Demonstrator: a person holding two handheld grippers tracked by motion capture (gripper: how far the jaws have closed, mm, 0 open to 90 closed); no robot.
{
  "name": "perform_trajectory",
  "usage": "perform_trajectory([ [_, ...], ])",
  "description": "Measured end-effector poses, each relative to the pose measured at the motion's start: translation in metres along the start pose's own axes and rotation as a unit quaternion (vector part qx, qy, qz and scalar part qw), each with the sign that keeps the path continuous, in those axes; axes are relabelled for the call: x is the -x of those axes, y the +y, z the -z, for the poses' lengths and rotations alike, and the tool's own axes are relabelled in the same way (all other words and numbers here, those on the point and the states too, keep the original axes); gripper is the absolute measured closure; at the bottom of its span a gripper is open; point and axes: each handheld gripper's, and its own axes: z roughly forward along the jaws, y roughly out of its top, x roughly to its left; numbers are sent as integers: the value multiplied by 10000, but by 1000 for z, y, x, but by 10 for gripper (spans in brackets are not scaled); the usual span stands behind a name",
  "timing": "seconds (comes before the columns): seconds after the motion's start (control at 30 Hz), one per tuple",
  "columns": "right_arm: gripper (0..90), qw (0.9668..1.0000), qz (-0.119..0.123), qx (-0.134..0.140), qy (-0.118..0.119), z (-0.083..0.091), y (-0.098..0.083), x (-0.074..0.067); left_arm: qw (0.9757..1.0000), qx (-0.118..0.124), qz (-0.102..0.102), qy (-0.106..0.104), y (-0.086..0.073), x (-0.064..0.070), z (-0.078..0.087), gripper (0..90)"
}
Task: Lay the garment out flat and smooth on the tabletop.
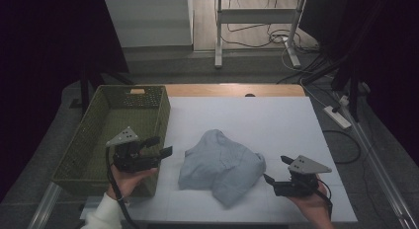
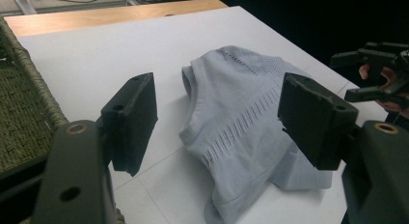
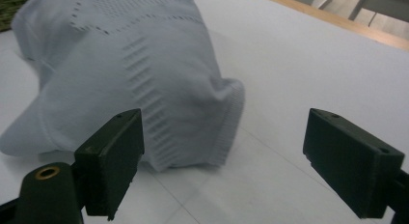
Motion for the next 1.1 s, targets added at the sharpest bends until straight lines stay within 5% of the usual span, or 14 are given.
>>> perform_trajectory([
  [0.23, 148, 9992, 249, -30, 305, -8, 9, -20, 10000, -5, -7, -14, 0, 1, 1, 304],
  [0.63, 149, 9976, 487, 2, 491, -14, 17, -41, 10000, -43, 0, -24, -2, 0, -1, 304],
  [0.8, 151, 9987, 452, -42, 232, -21, 23, -23, 10000, -44, -8, -51, -2, 2, -2, 304],
  [0.93, 160, 10000, 32, 53, 4, -27, 35, 4, 10000, -29, -6, -60, -1, 3, -1, 304],
  [1.1, 163, 9997, -110, -117, -189, -51, 45, 25, 10000, -65, 6, -69, -3, 3, -3, 304],
])
